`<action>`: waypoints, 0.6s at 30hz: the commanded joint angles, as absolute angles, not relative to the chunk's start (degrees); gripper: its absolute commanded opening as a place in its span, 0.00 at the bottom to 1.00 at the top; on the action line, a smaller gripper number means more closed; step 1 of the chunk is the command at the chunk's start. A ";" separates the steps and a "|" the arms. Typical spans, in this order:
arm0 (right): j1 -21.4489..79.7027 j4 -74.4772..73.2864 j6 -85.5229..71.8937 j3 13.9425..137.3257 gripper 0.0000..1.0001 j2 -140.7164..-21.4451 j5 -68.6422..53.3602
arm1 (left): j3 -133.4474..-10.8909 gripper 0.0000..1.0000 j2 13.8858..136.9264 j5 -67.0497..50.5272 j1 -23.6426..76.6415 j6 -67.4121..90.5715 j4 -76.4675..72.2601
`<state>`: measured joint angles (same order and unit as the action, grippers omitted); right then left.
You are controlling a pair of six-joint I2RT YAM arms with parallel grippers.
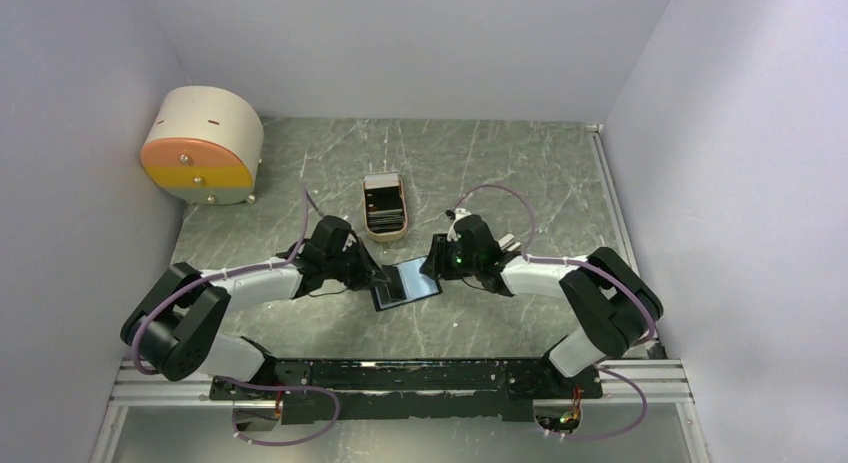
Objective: Put the credit cards into the card holder
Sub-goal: Insert the credit card into the card holder.
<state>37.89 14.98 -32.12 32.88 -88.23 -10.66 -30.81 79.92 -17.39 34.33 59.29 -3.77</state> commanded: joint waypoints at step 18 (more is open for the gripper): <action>37.90 17.61 -32.34 29.64 0.39 -89.40 -9.49 | -23.36 0.09 79.19 -20.06 33.85 63.68 -17.55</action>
